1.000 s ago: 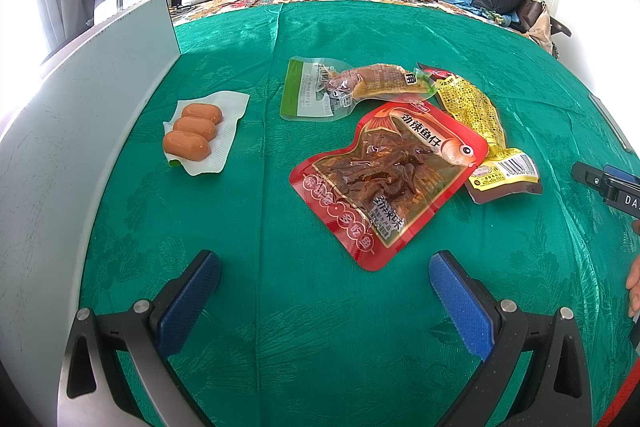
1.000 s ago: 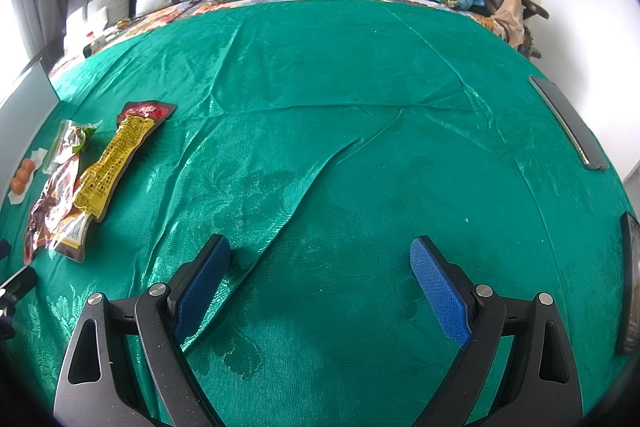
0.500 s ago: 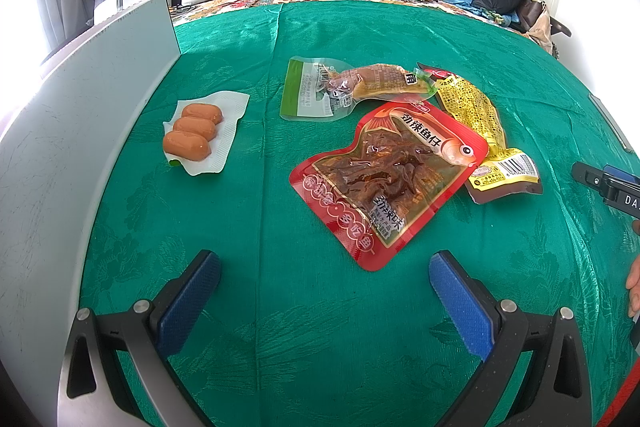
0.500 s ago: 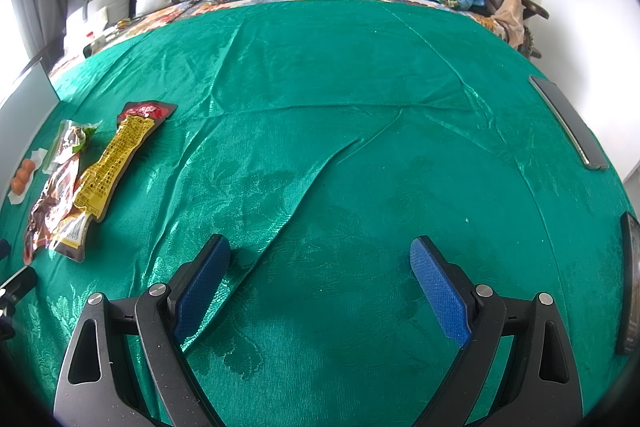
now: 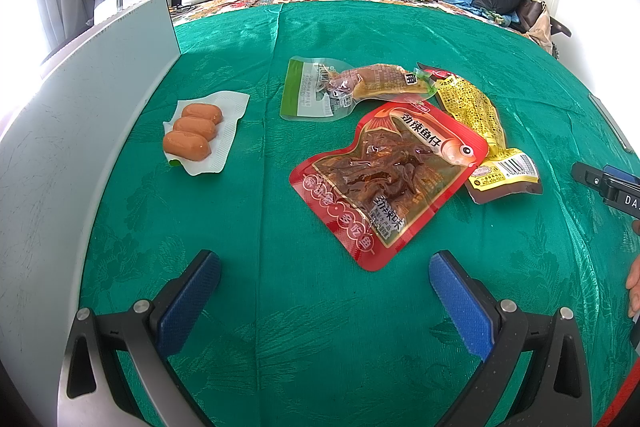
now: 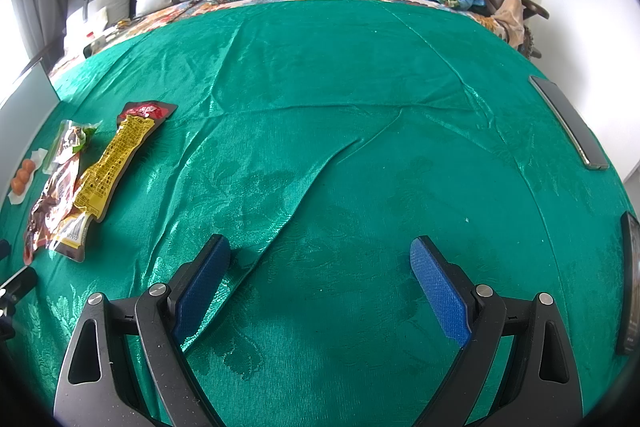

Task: Organize snacks

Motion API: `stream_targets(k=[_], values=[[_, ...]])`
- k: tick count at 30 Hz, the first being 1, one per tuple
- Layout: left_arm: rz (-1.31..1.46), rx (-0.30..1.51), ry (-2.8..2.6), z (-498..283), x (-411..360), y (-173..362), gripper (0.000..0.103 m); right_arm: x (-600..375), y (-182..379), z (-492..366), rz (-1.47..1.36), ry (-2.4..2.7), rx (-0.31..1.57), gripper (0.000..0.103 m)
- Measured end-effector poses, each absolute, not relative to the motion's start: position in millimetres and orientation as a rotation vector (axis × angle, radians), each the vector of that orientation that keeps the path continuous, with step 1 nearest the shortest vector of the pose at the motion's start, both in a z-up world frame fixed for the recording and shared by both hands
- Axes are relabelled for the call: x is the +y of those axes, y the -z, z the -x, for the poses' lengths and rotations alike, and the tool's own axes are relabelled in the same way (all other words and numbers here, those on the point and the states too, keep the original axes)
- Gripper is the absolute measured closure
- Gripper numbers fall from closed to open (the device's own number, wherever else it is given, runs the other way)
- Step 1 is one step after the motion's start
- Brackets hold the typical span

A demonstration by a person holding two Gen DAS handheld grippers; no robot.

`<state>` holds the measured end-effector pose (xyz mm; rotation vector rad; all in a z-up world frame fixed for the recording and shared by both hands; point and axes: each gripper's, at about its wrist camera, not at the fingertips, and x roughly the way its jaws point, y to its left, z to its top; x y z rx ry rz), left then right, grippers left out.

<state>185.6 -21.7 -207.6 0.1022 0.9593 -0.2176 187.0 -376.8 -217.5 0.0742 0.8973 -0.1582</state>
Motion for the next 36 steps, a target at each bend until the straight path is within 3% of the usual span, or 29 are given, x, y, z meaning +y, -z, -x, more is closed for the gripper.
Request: stream_targets(k=[13, 20, 31, 32, 34, 36], values=[[-0.109, 1.002, 0.255, -186, -20, 204, 0.0, -378, 218, -187, -0.075, 0.157, 0.897, 0.009], [-0.022, 0.985, 0.241, -243, 7, 144, 0.0, -377, 218, -187, -0.075, 0.158, 0.897, 0.009], [0.069, 1.177, 0.107, -328, 45, 191, 0.002, -377, 218, -187, -0.075, 0.157, 0.897, 0.009], [0.058, 1.185, 0.117, -330, 44, 196, 0.003, -377, 218, -187, -0.075, 0.157, 0.897, 0.009], [0.016, 1.204, 0.13, -329, 39, 204, 0.016, -377, 218, -187, -0.075, 0.157, 0.897, 0.009], [-0.075, 1.159, 0.119, -320, 32, 202, 0.036, -376, 218, -187, -0.075, 0.157, 0.897, 0.009]])
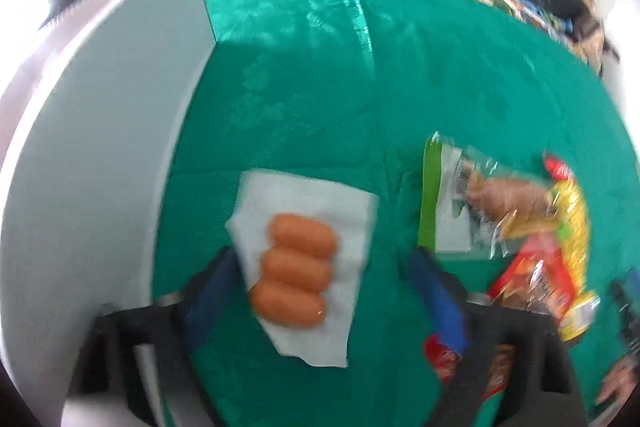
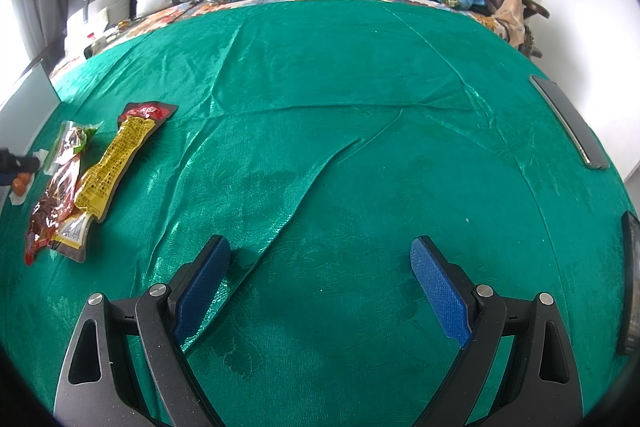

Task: Organize snacks
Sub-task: 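Grasp the sausages on white paper with the left tool while the right tool grasps the red-topped yellow pack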

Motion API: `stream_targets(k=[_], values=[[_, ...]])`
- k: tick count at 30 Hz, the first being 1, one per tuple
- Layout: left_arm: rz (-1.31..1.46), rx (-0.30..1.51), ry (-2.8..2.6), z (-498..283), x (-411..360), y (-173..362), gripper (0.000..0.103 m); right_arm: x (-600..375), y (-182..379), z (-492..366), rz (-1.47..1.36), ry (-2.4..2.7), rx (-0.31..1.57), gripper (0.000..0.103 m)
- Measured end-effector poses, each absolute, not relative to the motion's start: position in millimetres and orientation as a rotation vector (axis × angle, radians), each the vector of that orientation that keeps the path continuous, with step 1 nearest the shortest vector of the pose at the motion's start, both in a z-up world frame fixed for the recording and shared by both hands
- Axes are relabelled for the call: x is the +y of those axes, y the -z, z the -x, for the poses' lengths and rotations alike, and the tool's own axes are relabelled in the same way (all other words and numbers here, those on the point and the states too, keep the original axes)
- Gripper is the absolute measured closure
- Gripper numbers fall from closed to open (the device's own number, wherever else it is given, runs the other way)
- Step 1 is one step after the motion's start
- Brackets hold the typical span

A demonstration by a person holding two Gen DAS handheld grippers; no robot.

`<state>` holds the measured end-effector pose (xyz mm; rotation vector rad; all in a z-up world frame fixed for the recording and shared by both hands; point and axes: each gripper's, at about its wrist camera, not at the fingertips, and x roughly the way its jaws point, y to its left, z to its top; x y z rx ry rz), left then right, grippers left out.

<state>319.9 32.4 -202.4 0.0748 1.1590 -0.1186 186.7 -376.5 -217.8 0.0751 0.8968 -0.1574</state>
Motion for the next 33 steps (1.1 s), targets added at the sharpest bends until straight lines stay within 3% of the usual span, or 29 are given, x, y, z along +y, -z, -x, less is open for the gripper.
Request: stream_targets(k=[1, 11, 12, 15, 19, 24, 33], values=[[-0.071, 1.143, 0.144, -315, 32, 200, 0.043, -377, 218, -187, -0.075, 0.158, 0.897, 0.009], [0.016, 1.182, 0.241, -205, 22, 194, 0.042, -376, 218, -187, -0.075, 0.158, 0.897, 0.009], [0.009, 1.171, 0.244, -197, 21, 194, 0.038, -375, 218, -187, -0.075, 0.158, 0.897, 0.009], [-0.077, 1.151, 0.271, -189, 9, 196, 0.014, -375, 218, -187, -0.075, 0.158, 0.897, 0.009], [-0.189, 1.076, 0.304, -185, 2, 203, 0.0, -376, 218, -187, -0.075, 0.158, 0.897, 0.009], [-0.159, 0.966, 0.313, -178, 11, 208, 0.0, -375, 218, -187, -0.075, 0.158, 0.897, 0.009], [-0.156, 0.957, 0.309, -178, 12, 208, 0.0, -375, 218, -187, -0.074, 0.159, 0.897, 0.009]])
